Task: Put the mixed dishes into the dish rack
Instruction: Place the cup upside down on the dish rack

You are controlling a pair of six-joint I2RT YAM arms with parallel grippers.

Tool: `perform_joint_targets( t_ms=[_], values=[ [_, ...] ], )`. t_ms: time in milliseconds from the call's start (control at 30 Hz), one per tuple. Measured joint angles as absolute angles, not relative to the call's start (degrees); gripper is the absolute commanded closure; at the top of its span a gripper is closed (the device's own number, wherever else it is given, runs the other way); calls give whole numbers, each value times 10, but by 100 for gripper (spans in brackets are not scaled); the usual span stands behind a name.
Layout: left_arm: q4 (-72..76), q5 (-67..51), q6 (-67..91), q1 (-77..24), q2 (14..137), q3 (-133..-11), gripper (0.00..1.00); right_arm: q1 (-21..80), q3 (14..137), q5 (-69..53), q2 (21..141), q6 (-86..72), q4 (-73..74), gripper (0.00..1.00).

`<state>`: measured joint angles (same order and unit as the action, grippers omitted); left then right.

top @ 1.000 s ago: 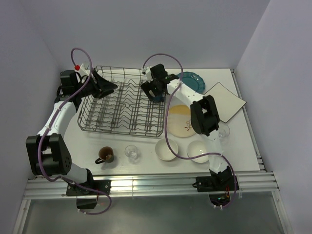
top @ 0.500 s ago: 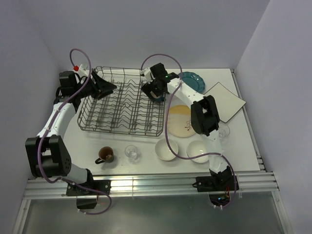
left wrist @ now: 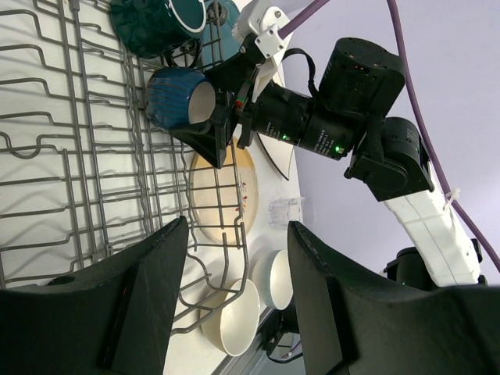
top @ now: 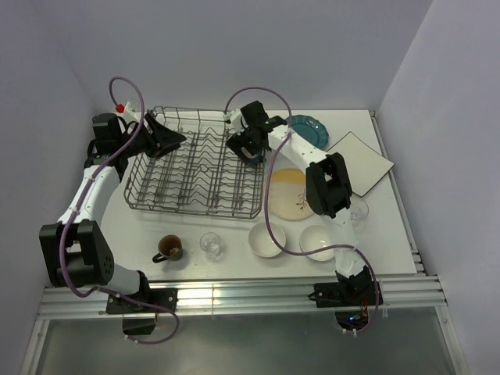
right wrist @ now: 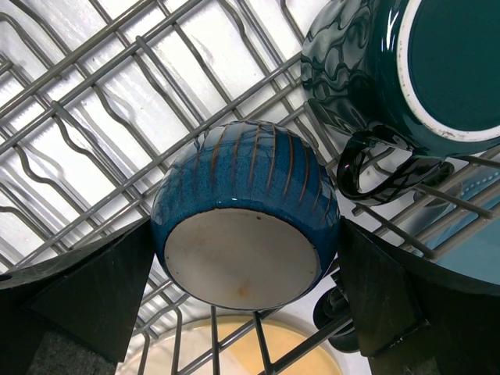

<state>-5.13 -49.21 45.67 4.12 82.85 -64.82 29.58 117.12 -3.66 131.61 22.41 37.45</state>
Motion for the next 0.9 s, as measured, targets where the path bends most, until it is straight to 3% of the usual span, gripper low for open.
perform_joint_targets(
  t_ms=[900],
  values=[
    [-55,-492,448,42,827,-648,40,295,1178,-46,1316,313,394,0]
  ],
)
